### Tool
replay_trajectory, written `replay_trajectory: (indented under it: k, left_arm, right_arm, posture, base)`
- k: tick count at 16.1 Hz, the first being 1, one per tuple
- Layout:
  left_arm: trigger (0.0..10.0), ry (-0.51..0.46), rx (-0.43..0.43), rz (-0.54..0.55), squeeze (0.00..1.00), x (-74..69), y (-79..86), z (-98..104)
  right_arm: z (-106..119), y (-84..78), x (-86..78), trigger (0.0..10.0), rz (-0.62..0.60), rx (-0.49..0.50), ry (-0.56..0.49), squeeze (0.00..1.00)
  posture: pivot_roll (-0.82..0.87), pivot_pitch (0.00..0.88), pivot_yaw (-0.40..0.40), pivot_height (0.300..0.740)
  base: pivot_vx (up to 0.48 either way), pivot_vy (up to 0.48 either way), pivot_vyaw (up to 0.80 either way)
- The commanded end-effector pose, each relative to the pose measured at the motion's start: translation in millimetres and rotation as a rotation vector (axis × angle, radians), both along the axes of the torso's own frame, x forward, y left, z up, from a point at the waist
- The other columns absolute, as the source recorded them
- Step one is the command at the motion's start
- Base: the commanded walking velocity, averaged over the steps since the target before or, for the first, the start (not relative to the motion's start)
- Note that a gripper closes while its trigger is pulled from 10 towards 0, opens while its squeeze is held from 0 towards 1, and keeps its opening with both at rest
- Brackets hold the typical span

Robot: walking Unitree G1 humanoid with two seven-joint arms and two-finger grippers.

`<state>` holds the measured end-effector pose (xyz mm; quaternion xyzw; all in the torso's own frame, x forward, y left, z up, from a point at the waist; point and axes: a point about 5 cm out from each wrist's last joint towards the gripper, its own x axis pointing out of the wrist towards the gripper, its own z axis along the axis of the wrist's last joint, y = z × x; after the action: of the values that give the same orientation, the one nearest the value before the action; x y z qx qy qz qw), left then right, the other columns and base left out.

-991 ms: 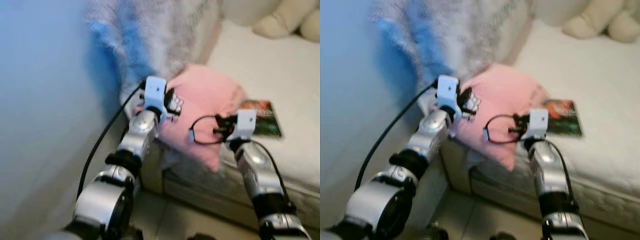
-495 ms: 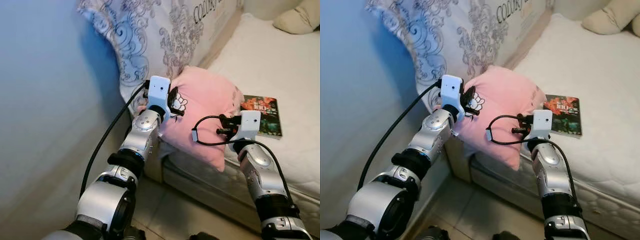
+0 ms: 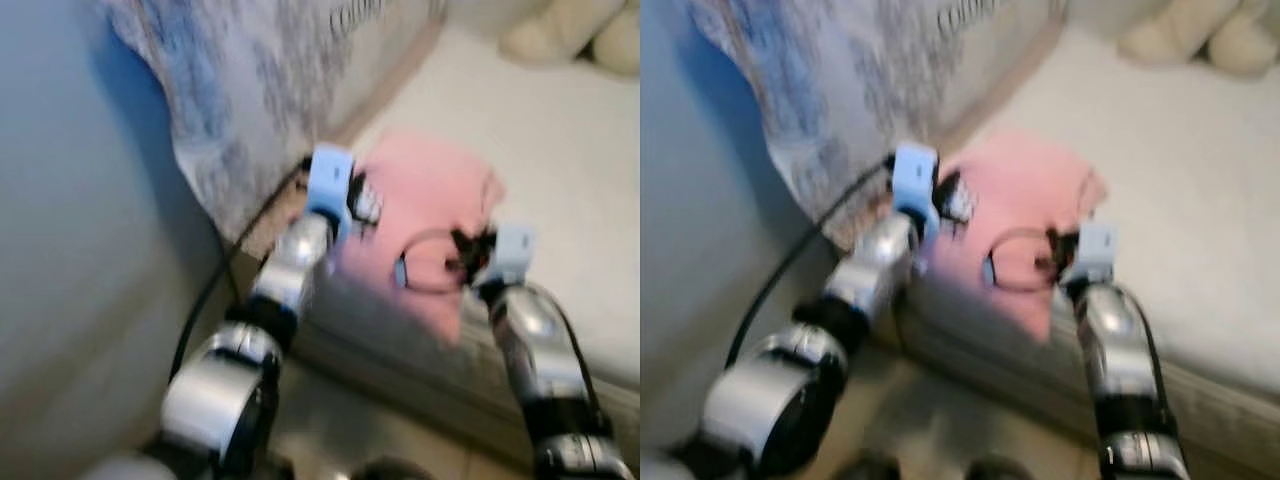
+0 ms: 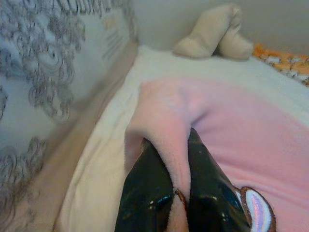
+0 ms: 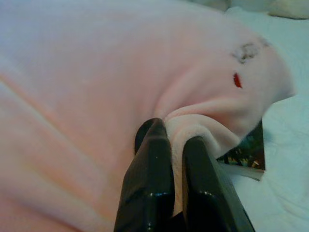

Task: Clean up the room

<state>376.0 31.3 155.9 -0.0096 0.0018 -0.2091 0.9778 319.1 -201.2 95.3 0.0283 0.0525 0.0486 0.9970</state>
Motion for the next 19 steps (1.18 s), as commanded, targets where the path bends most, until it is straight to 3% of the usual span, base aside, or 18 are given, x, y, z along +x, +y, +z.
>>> replay_trajectory:
  k: [1, 5, 8, 12, 19]
  left_arm:
    - [10.0, -0.052, -0.039, 0.044, 0.0, 7.1, 4.7, 19]
    - [10.0, -0.03, -0.026, 0.096, 0.0, 11.9, 24.4, 14]
    - [10.0, -0.022, -0.022, 0.106, 0.0, 11.5, 29.1, 9]
    - [10.0, -0.032, -0.031, 0.105, 0.0, 12.1, 29.2, 11]
    - [10.0, -0.063, -0.058, 0.173, 0.0, 18.8, 38.8, 24]
  right_arm:
    - [2, -7.4, -1.1, 10.0, -0.032, -0.009, -0.002, 0.0]
    - [4, -2.9, -4.1, 10.0, -0.005, -0.058, -0.023, 0.0]
    - [8, -3.4, -2.6, 10.0, -0.006, -0.063, -0.04, 0.0]
    - [12, -3.5, 0.3, 10.0, -0.002, -0.062, -0.054, 0.0]
    - [15, 2.9, 5.0, 10.0, 0.015, -0.055, -0.071, 0.0]
  posture:
    - [-0.07, 0.0, 0.036, 0.719]
    - [-0.08, 0.0, 0.041, 0.719]
    - [-0.08, 0.0, 0.042, 0.719]
    - [-0.07, 0.0, 0.039, 0.719]
    - [-0.06, 0.0, 0.034, 0.719]
  base:
    - [0.247, -0.409, 0.0]
    - [0.078, -0.09, -0.15]
    - [0.0, 0.0, -0.8]
    - [0.0, 0.0, 0.0]
    - [0.48, 0.0, 0.0]
